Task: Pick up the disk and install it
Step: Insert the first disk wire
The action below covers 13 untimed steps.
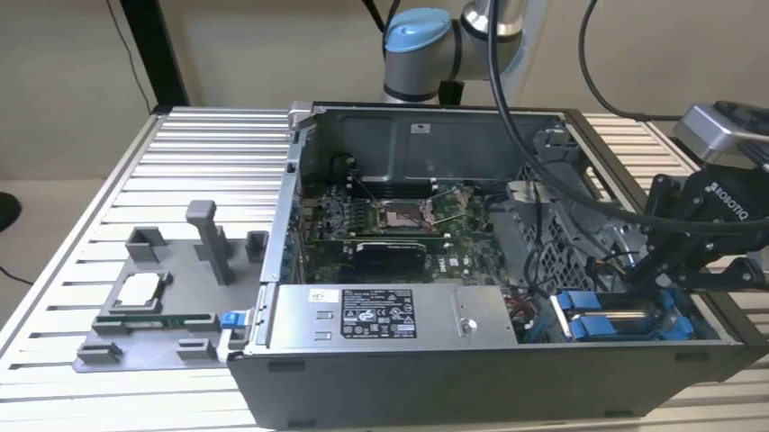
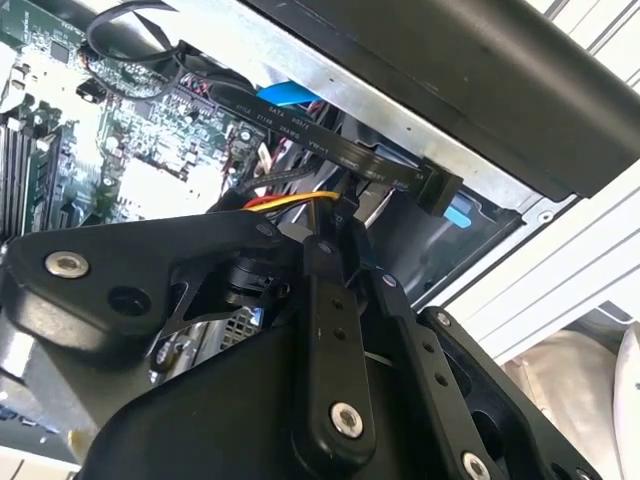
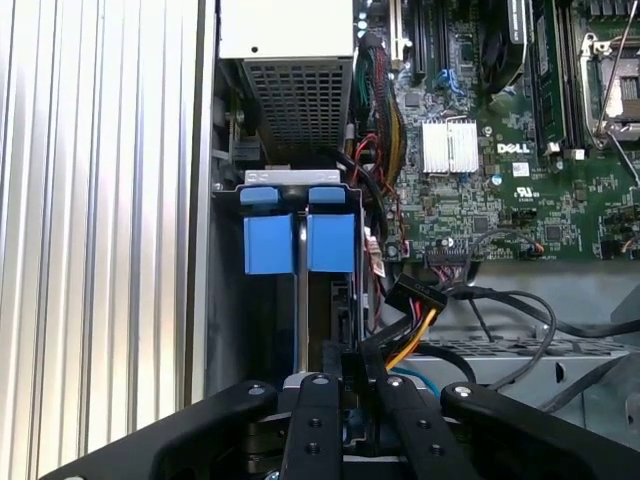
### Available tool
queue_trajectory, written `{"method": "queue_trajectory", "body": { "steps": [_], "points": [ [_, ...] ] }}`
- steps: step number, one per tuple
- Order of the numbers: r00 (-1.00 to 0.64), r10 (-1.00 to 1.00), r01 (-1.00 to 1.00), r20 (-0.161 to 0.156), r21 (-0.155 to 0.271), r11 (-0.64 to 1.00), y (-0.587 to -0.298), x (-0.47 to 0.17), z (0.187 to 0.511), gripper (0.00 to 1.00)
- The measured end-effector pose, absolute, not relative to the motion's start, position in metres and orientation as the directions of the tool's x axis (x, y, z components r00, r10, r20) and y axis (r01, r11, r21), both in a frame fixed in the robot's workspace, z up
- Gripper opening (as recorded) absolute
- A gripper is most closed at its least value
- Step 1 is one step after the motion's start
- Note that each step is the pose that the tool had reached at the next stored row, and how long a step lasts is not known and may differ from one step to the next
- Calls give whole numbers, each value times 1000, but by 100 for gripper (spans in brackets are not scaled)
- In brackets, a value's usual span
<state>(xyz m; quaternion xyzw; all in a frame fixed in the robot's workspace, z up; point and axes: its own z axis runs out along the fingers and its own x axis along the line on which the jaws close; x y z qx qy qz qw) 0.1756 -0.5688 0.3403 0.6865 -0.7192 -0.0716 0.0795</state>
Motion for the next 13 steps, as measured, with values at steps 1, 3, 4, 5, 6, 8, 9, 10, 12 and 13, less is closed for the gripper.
{"method": "queue_trajectory", "body": {
  "steps": [1, 3, 4, 5, 6, 8, 9, 10, 12, 13],
  "points": [
    [-45, -999, -976, 16, 212, 47, -569, 176, 340, 0],
    [-45, -999, -976, 16, 212, 47, -569, 176, 339, 0],
    [-45, -999, -976, 16, 212, 47, -569, 176, 339, 0],
    [-45, -999, -976, 16, 212, 47, -569, 176, 339, 0],
    [-45, -999, -976, 16, 212, 47, -569, 176, 338, 0],
    [-45, -999, -976, 16, 212, 47, -569, 176, 338, 0],
    [-44, -999, -976, 16, 212, 47, -569, 176, 338, 0],
    [-44, -999, -976, 15, 212, 47, -569, 176, 337, 0],
    [-44, -999, -976, 15, 212, 47, -569, 176, 336, 0],
    [-44, -999, -976, 16, 212, 47, -569, 176, 336, 0]
  ]
}}
